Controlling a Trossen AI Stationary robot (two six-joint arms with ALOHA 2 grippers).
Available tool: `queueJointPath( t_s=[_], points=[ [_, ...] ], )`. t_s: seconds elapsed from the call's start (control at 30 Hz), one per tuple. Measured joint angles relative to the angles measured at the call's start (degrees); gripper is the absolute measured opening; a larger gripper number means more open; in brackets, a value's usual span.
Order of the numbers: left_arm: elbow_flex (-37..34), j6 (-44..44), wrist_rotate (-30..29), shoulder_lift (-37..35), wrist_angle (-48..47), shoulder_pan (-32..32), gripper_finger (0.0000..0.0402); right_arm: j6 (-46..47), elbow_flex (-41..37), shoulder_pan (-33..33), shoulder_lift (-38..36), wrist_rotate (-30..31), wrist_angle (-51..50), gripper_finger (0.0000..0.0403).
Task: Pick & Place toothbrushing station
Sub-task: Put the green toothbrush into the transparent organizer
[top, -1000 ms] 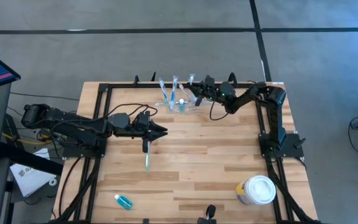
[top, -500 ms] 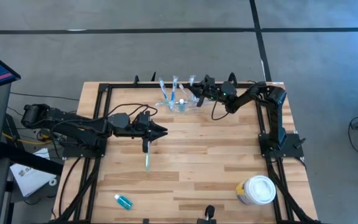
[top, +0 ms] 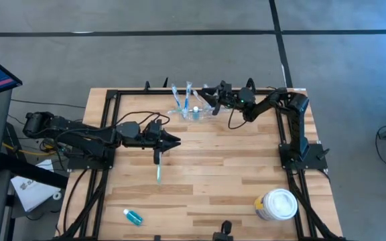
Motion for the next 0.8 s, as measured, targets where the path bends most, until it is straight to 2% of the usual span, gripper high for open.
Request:
queueJointPath(
  t_s=[0.17, 0.37, 0.57, 0.8],
  points=[
    [0.0, 0.0, 0.0, 0.0, 0.0, 0.0, 0.0076, 0.7, 0.0, -0.5, 0.0, 0.0, 0.4, 0.0169],
    [0.0, 0.0, 0.0, 0.0, 0.0, 0.0, 0.0076, 0.8, 0.0, -0.6, -2.7, -0.5, -1.0, 0.0153],
    [0.0, 0.1, 0.0, 0.0, 0.0, 0.0, 0.0076, -1.6, 0.0, -0.9, -7.2, -0.7, -10.1, 0.0137],
    [0.0, 0.1, 0.0, 0.0, 0.0, 0.0, 0.0076, -2.7, 0.0, -1.4, -11.4, 0.0, -14.9, 0.0135]
  ],
)
